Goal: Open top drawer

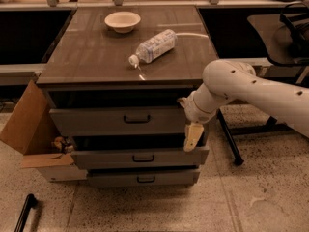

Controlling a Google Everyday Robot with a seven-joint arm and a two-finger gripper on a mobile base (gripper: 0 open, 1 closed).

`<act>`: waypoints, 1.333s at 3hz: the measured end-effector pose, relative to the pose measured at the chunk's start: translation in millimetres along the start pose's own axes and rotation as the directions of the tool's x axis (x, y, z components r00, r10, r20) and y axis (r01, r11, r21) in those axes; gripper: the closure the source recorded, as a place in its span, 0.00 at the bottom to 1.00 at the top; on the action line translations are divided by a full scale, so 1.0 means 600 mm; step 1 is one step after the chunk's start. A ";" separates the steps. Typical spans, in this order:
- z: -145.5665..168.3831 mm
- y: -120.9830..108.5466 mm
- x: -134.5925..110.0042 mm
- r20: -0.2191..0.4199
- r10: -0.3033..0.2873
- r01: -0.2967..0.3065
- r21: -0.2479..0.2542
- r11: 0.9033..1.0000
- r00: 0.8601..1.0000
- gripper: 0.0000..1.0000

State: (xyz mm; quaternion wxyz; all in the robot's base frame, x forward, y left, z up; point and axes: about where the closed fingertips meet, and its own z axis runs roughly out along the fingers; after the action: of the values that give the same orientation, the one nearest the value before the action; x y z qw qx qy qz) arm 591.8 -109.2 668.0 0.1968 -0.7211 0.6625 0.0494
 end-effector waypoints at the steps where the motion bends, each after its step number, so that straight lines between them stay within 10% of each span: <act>1: 0.017 -0.019 -0.001 0.009 -0.010 0.010 -0.013 1.000 1.000 0.00; 4: -0.008 0.057 -0.005 0.032 -0.014 0.015 -0.054 0.998 0.999 0.65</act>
Offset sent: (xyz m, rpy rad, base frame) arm 0.0157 0.0115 -0.0155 0.0173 0.0471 0.0381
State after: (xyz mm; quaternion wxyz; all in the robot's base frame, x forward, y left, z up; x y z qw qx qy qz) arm 557.2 -109.6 665.9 0.1879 -0.7301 0.6525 0.0772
